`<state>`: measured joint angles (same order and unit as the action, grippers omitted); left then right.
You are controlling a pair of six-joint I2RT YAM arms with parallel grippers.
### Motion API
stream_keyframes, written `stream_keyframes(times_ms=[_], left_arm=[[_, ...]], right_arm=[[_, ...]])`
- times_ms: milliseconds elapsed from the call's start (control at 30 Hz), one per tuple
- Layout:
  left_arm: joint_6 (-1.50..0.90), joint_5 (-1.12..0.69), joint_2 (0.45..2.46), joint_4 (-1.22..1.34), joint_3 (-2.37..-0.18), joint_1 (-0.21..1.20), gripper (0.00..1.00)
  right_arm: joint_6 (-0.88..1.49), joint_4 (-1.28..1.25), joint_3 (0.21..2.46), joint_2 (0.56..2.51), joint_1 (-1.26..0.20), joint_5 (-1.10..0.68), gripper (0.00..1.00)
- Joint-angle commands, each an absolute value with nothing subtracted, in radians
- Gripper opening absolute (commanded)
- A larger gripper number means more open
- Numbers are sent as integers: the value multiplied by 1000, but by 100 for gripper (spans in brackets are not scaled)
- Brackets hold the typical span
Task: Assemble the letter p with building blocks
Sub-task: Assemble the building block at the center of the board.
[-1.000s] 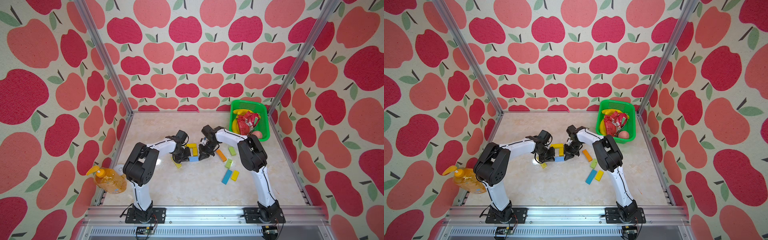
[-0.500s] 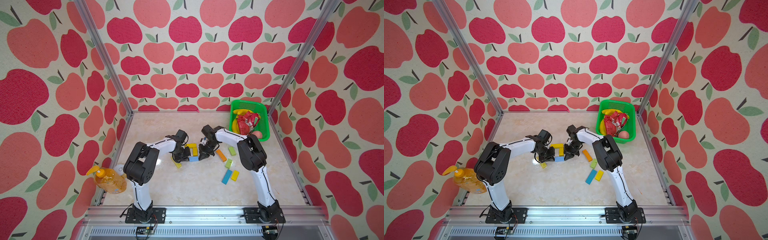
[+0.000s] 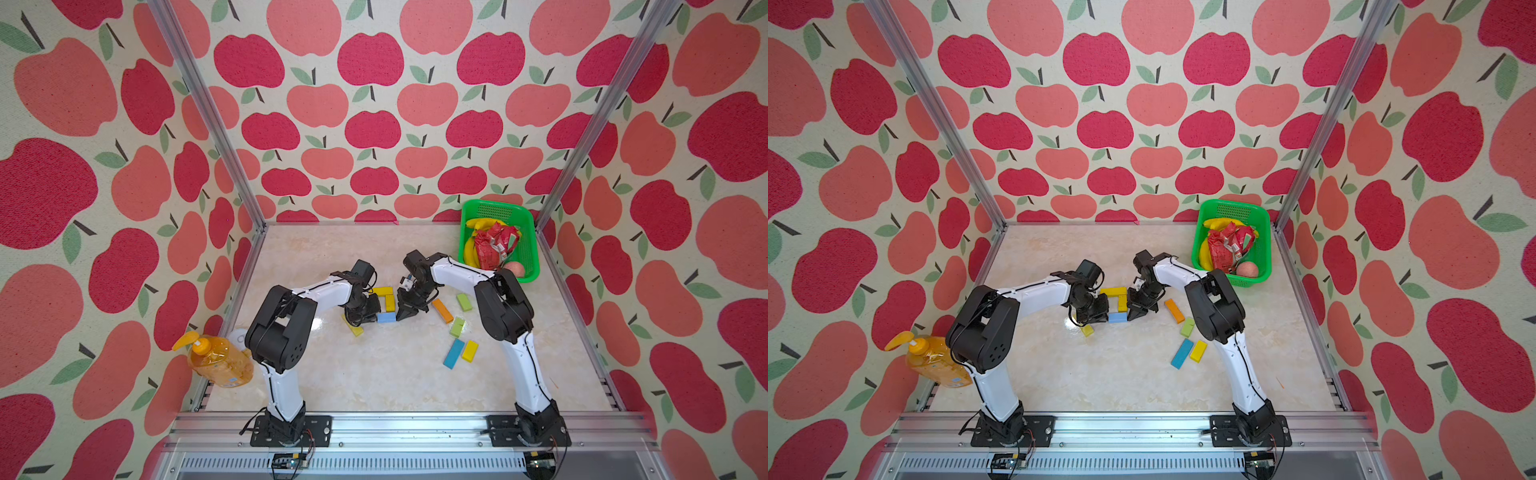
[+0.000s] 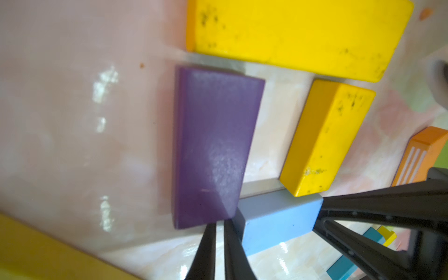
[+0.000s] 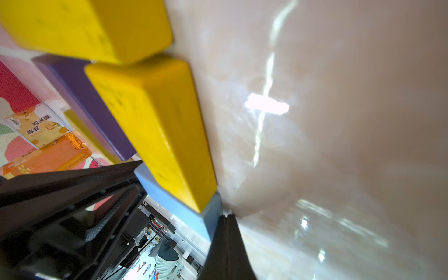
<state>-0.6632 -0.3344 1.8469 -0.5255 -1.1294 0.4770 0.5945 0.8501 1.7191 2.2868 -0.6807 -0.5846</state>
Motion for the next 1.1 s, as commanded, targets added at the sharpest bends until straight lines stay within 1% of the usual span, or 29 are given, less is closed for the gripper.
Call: stream_keyframes(times_ms=[0, 167, 633, 1067], left_arm=[[-666, -341, 1821, -498, -1091, 503, 11], [-670, -333, 1813, -488, -1069, 508, 10], [-667, -348, 1841, -472, -1088, 502, 10], [-670, -372, 1851, -454, -1103, 504, 9]], right_arm=[[589, 787, 1679, 2306, -716, -553, 2], [596, 776, 1662, 2296, -713, -560, 2], [600, 769, 1587, 2240, -712, -568, 3], [597, 768, 1590, 2236, -695, -585, 4]])
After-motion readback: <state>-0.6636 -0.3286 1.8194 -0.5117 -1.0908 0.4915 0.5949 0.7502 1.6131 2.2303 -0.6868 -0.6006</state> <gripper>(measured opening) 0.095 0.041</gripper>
